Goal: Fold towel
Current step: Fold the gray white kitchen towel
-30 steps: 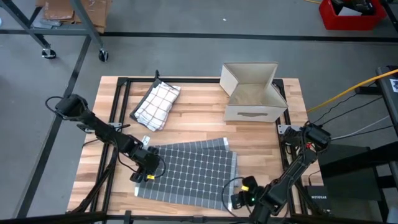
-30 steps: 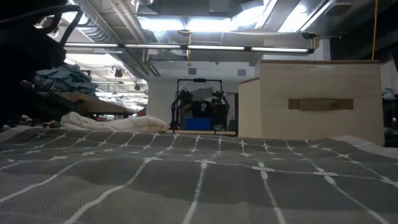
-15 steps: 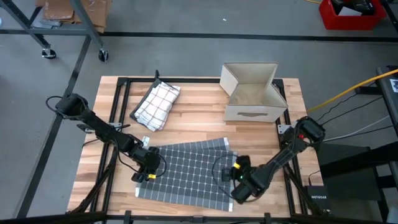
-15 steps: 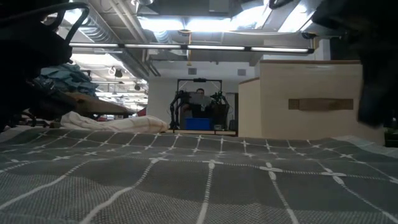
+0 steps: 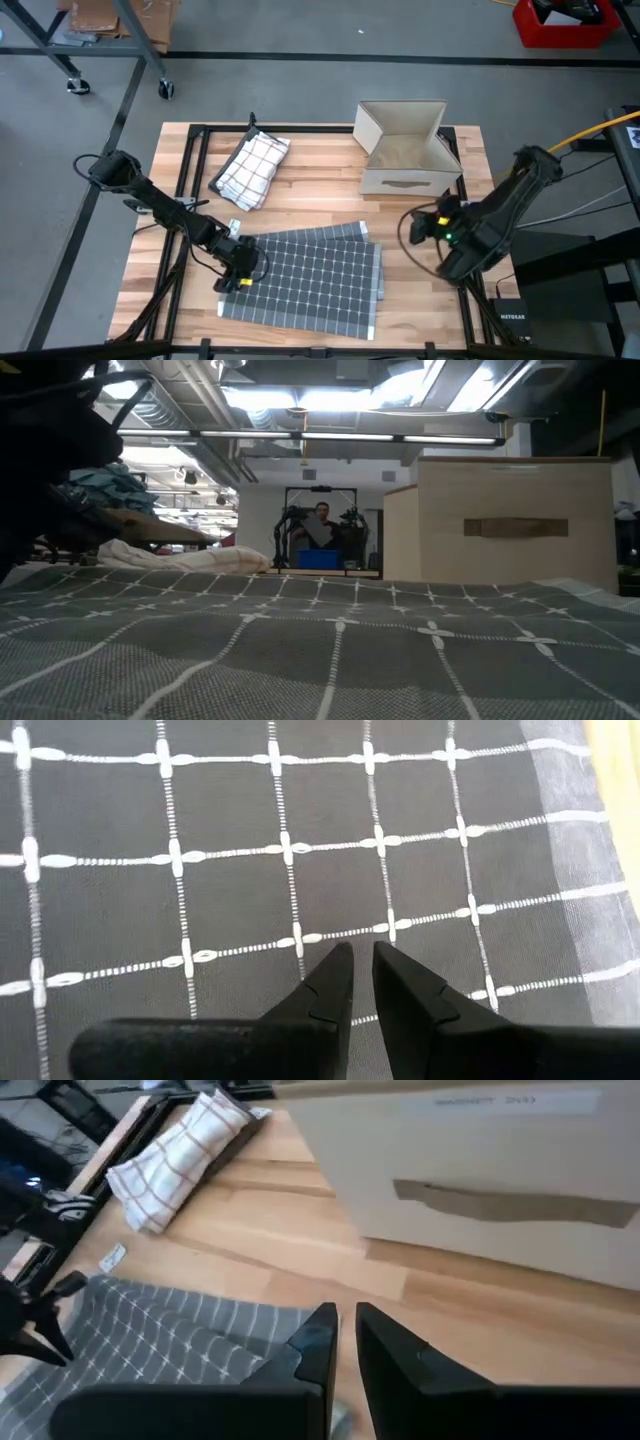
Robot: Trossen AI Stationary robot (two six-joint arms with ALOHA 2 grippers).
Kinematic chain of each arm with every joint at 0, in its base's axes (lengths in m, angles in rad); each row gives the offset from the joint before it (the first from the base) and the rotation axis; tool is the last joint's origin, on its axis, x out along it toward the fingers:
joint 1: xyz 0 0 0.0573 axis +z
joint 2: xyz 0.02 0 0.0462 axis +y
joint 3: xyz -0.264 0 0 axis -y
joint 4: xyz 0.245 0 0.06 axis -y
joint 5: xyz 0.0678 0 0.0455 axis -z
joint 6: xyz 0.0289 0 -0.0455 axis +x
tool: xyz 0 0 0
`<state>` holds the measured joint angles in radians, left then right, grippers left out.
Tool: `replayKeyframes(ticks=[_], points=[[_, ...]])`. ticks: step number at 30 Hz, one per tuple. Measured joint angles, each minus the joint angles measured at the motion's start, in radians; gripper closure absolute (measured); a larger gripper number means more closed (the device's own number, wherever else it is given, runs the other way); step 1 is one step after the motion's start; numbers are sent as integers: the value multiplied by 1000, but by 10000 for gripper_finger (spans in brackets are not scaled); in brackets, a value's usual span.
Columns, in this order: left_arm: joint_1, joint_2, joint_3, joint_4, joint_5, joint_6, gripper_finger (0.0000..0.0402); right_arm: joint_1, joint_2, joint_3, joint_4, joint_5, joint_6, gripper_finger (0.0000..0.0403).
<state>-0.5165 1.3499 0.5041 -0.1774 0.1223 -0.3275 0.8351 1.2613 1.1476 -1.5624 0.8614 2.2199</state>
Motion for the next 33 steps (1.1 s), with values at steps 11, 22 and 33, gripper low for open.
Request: replayKeyframes(ticks=[11, 22, 33], points=[[1, -1, 1, 3, -9, -55, 367, 9, -212, -576, 821, -74, 54, 356], [10, -2, 1, 6, -82, -32, 367, 7, -147, -644, 1259, -191, -26, 356], [15, -1, 2, 6, -84, 14, 367, -67, -45, -644, 1354, -249, -53, 356]])
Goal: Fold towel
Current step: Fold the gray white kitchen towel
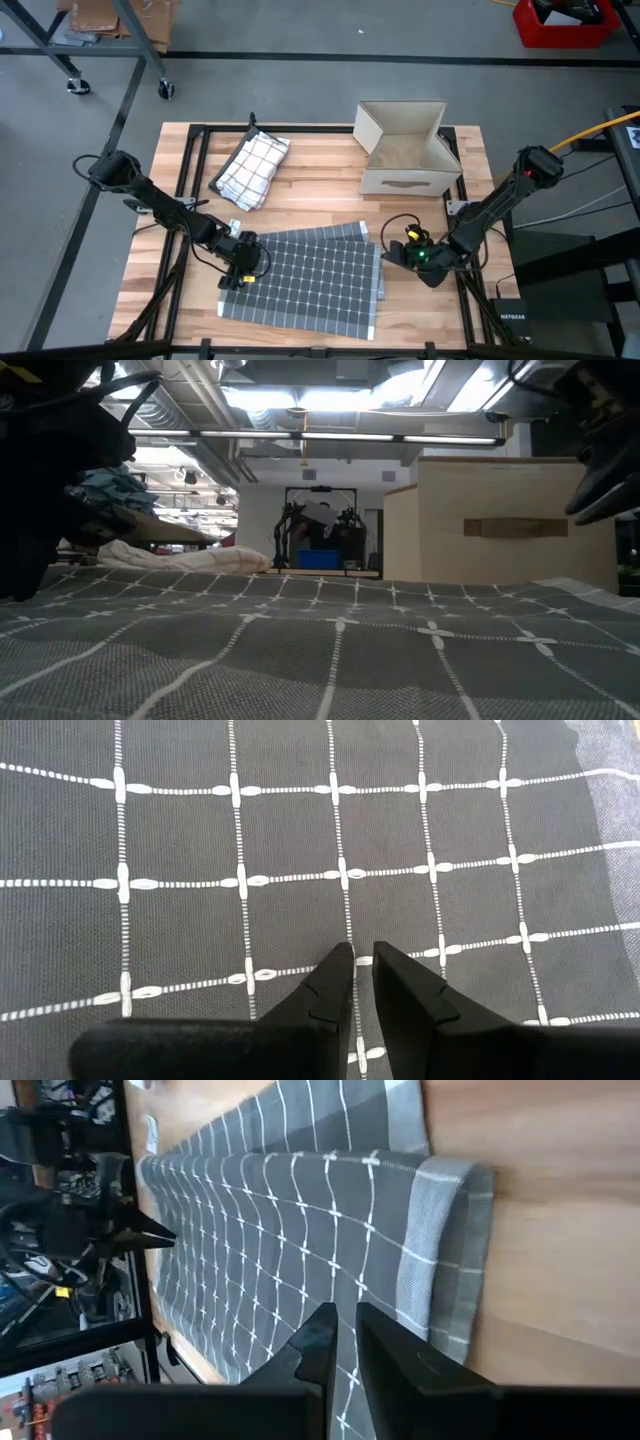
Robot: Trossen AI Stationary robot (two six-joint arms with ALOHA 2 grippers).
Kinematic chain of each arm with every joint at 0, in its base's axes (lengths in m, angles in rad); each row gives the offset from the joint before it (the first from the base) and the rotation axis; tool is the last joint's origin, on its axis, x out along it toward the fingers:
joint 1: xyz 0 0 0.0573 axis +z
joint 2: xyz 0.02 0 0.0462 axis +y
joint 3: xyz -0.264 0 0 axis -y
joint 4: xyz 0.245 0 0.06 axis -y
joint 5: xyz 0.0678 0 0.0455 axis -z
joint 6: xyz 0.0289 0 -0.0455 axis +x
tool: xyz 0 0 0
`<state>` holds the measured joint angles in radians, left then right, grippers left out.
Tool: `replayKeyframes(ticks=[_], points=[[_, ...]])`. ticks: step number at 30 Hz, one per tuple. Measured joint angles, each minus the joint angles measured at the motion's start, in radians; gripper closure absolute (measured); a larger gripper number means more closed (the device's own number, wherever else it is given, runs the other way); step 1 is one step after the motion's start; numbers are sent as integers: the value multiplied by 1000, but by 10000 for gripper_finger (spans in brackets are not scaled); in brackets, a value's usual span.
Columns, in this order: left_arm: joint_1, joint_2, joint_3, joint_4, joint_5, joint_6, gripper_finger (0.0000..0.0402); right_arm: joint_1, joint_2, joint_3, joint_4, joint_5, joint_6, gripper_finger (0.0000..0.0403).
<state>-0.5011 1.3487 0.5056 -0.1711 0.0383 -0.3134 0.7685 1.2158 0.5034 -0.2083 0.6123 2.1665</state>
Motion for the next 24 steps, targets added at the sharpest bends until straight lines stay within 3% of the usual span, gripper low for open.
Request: replayKeyframes(ticks=[4, 24], points=[[0, 0, 0, -1, 0, 0, 367, -51, 49, 0, 42, -57, -8, 356], [0, 0, 0, -1, -32, -5, 367, -110, 87, 0, 88, -38, -72, 356]])
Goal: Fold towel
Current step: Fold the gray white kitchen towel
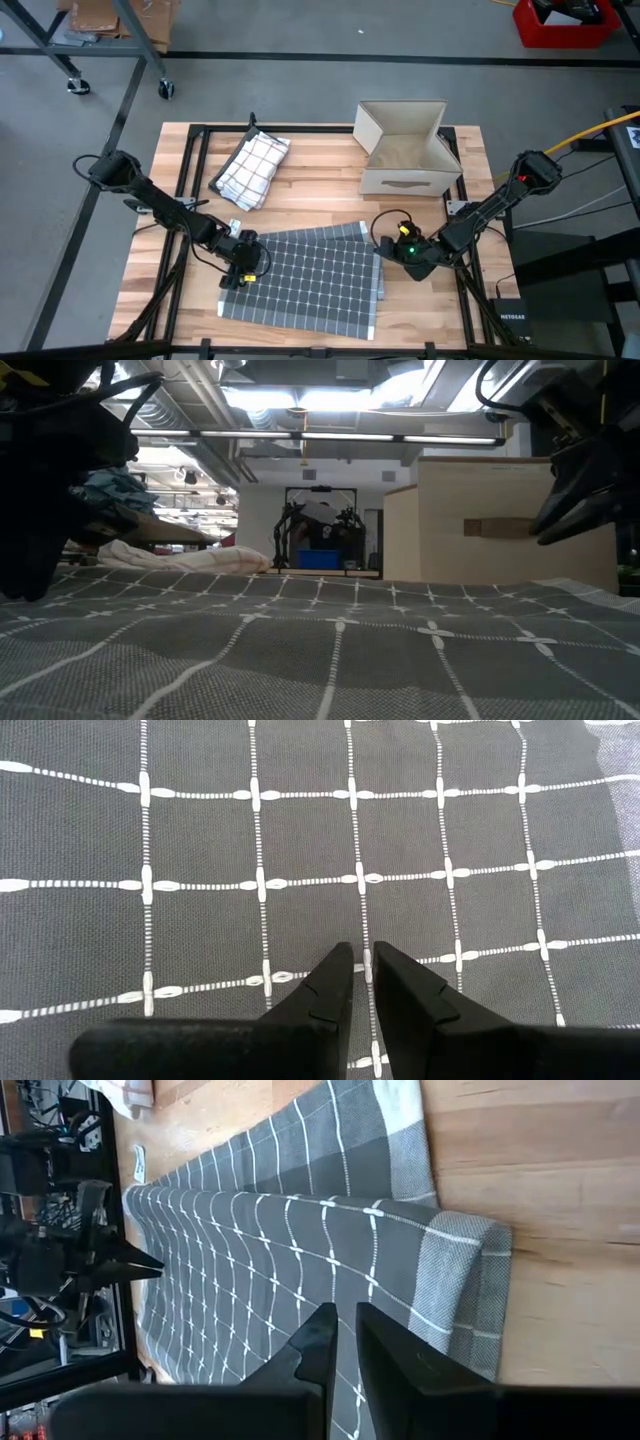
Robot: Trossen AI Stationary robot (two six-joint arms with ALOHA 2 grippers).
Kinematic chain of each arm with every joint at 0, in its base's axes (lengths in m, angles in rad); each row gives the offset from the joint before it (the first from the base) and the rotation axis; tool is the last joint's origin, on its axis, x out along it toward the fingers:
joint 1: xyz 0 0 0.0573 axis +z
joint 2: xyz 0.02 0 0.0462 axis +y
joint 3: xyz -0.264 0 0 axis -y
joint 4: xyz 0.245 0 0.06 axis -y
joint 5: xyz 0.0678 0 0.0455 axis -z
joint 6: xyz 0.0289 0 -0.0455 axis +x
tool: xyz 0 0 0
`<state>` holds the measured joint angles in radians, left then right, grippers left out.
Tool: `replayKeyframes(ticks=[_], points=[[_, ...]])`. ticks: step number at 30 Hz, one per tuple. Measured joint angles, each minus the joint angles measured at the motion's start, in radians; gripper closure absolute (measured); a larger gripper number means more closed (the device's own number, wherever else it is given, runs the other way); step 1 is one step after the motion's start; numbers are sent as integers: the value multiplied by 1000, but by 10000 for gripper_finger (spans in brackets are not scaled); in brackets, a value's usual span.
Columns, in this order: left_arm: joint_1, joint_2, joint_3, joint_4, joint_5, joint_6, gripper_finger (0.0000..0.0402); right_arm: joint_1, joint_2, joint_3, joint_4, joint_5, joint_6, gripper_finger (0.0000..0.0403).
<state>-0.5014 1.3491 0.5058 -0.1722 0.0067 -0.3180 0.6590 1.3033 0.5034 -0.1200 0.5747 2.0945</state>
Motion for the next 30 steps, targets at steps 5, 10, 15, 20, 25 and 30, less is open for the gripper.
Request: replayKeyframes(ticks=[5, 10, 15, 20, 25, 30], points=[[0, 0, 0, 0, 0, 0, 367, 0, 0, 0, 8, 9, 0, 356], [0, 0, 0, 0, 0, 3, 367, 0, 0, 0, 15, 93, 0, 356], [0, 0, 0, 0, 0, 3, 367, 0, 4, 0, 14, 96, -8, 356], [0, 0, 0, 0, 0, 3, 367, 2, 4, 0, 14, 84, -8, 356], [0, 0, 0, 0, 0, 3, 367, -6, 4, 0, 5, 112, -9, 356], [0, 0, 0, 0, 0, 3, 367, -5, 4, 0, -13, 142, -77, 356]])
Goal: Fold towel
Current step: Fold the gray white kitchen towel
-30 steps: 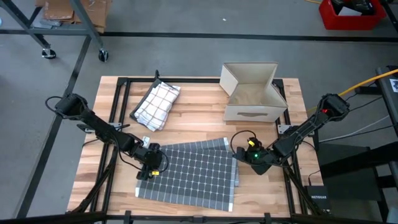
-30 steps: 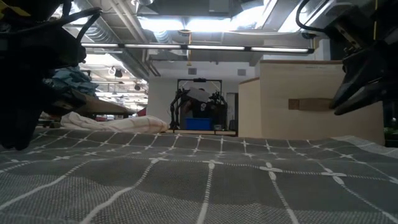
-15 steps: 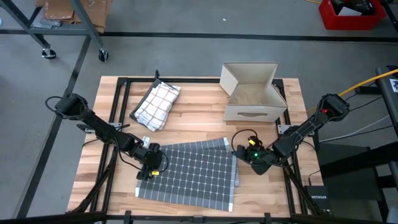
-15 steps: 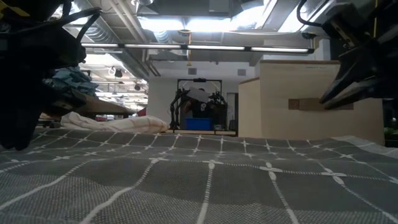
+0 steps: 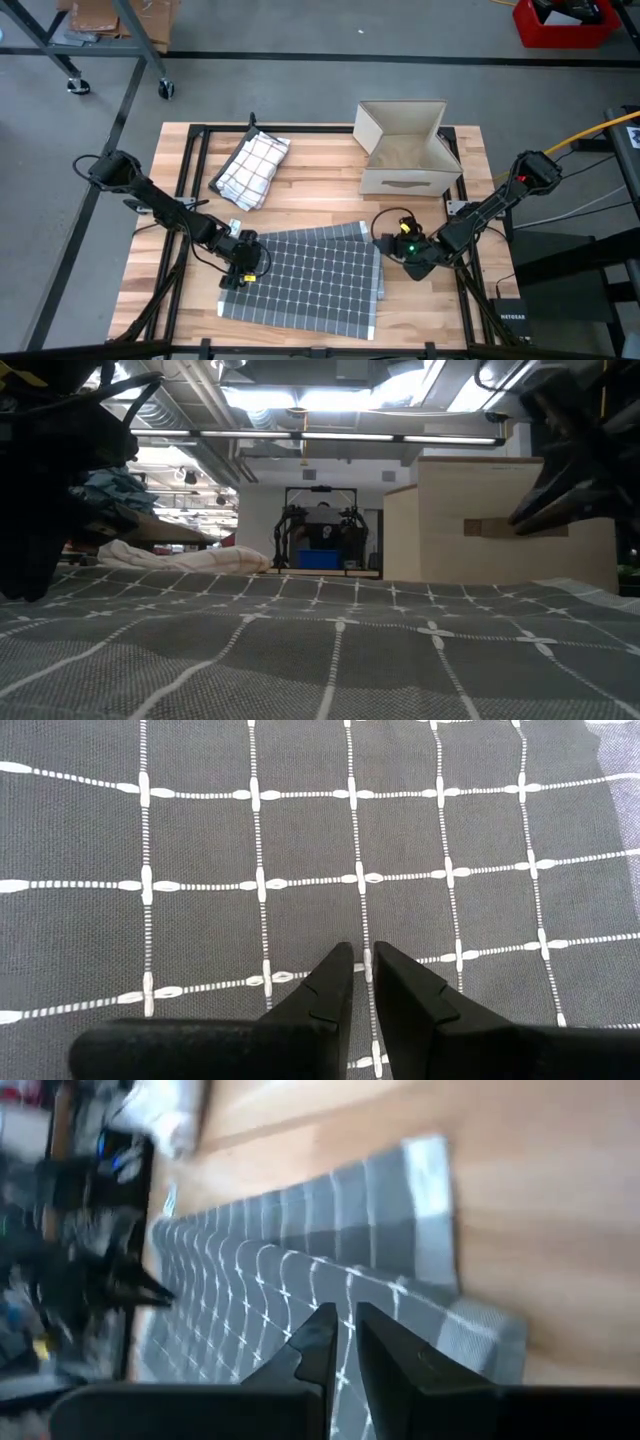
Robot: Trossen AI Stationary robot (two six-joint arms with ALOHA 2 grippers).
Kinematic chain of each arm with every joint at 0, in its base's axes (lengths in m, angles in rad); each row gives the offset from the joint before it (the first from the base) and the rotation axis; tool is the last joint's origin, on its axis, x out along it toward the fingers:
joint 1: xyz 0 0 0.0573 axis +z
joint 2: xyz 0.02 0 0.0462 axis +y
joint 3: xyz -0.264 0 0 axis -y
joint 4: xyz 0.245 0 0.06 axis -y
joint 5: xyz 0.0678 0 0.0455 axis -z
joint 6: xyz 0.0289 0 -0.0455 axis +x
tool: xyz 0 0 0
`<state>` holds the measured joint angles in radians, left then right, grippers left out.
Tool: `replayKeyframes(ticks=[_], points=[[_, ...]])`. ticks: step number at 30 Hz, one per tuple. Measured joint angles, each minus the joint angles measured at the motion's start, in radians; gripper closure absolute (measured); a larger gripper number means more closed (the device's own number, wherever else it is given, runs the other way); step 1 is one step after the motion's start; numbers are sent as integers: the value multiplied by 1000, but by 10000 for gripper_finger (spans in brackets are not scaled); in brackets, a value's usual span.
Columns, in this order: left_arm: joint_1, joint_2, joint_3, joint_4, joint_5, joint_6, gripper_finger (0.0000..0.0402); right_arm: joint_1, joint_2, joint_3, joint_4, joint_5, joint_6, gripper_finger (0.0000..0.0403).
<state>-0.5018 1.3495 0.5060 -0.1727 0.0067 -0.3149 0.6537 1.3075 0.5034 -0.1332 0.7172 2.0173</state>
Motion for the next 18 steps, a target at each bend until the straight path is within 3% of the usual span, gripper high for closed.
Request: replayKeyframes(ticks=[4, 7, 10, 14, 18], points=[[0, 0, 0, 0, 0, 0, 367, 1, 0, 0, 117, 33, -348, 337], [0, 0, 0, 0, 0, 0, 367, 0, -1, 0, 169, 39, -547, 288], [0, 0, 0, 0, 0, 0, 367, 0, -1, 0, 149, 36, -538, 219], [0, 0, 0, 0, 0, 0, 367, 0, -1, 0, 90, 19, -391, 127], [0, 0, 0, 0, 0, 0, 366, 0, -1, 0, 87, -82, -334, 68]])
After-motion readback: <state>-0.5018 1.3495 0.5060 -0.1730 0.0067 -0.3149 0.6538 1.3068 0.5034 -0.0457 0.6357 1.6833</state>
